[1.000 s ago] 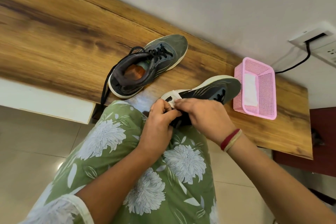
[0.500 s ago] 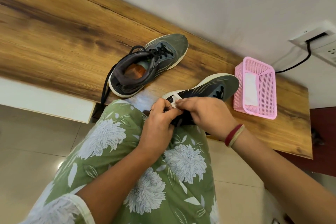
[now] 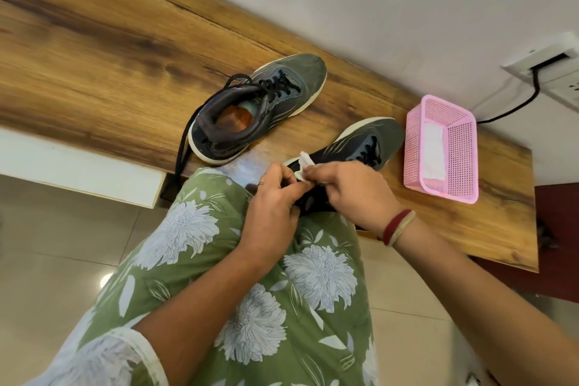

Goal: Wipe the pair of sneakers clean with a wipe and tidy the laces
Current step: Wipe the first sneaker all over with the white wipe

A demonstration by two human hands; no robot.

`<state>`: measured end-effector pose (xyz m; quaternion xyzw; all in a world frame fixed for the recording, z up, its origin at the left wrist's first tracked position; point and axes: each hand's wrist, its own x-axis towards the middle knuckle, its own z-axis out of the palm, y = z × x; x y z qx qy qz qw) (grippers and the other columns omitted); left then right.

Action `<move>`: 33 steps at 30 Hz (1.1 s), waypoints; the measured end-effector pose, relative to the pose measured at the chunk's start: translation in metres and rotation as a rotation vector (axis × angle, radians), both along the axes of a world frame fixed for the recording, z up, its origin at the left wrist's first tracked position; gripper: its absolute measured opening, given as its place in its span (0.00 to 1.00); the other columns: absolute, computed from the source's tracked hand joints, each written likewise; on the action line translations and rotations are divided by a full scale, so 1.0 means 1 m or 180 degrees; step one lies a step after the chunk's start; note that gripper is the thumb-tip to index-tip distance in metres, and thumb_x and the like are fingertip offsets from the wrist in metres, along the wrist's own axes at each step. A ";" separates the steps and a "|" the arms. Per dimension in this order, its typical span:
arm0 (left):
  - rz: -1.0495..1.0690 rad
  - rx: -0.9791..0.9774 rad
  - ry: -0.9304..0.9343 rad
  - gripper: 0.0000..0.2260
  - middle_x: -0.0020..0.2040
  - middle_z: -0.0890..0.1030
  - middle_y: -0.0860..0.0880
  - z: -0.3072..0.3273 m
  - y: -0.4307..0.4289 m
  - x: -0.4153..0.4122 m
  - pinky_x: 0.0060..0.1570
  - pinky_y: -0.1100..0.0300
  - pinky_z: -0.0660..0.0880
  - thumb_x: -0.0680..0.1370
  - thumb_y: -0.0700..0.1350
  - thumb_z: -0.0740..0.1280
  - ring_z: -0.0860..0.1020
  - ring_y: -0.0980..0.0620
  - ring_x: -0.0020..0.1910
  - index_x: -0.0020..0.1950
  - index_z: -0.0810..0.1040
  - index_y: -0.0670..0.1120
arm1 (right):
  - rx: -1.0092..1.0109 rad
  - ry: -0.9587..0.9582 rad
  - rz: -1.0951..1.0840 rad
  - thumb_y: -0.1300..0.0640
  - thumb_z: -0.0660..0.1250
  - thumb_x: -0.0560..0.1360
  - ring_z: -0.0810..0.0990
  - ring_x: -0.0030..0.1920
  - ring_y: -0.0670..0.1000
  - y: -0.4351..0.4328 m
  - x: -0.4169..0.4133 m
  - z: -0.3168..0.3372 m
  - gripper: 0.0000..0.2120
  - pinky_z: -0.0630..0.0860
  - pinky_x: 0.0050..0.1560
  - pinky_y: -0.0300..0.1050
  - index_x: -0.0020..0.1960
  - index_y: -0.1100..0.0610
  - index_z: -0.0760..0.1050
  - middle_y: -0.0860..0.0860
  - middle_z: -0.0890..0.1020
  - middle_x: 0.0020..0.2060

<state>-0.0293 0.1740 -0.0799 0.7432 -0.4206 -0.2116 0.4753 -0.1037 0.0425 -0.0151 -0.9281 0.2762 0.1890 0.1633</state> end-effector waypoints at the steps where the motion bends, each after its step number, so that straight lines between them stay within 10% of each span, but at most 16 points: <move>1: 0.0008 -0.0025 0.0000 0.22 0.46 0.67 0.52 0.000 0.000 0.000 0.34 0.51 0.77 0.65 0.26 0.70 0.73 0.51 0.44 0.56 0.82 0.45 | -0.0079 -0.0008 -0.0116 0.60 0.58 0.73 0.77 0.58 0.49 -0.005 0.000 0.000 0.22 0.76 0.54 0.49 0.60 0.40 0.75 0.42 0.79 0.59; 13: 0.0054 0.0028 0.0041 0.22 0.46 0.67 0.52 0.000 -0.001 0.000 0.39 0.57 0.77 0.66 0.26 0.69 0.71 0.53 0.43 0.56 0.82 0.44 | 0.0076 0.0122 0.0024 0.64 0.57 0.72 0.78 0.58 0.49 -0.004 0.003 -0.004 0.23 0.75 0.56 0.48 0.60 0.45 0.76 0.45 0.80 0.58; 21: 0.0177 0.0025 0.0302 0.21 0.46 0.67 0.53 0.000 -0.003 -0.002 0.50 0.76 0.68 0.69 0.27 0.69 0.70 0.59 0.45 0.59 0.80 0.43 | 0.1428 -0.2279 -0.3107 0.67 0.60 0.76 0.72 0.23 0.39 -0.046 -0.009 0.033 0.11 0.66 0.21 0.31 0.49 0.58 0.80 0.55 0.81 0.43; 27: 0.0255 0.0047 0.0340 0.23 0.46 0.68 0.53 -0.002 -0.003 -0.003 0.49 0.78 0.67 0.67 0.27 0.70 0.69 0.61 0.44 0.59 0.80 0.43 | -0.0071 -0.1548 -0.1575 0.60 0.65 0.76 0.78 0.53 0.48 -0.038 -0.003 0.008 0.10 0.74 0.53 0.44 0.54 0.52 0.80 0.49 0.81 0.54; 33: 0.0392 0.0107 0.0298 0.22 0.47 0.67 0.54 -0.005 -0.003 -0.004 0.46 0.78 0.68 0.66 0.28 0.71 0.68 0.62 0.44 0.58 0.80 0.43 | -0.0734 -0.0086 -0.0578 0.57 0.59 0.77 0.78 0.51 0.57 -0.012 0.018 -0.006 0.10 0.76 0.48 0.50 0.51 0.53 0.79 0.53 0.81 0.50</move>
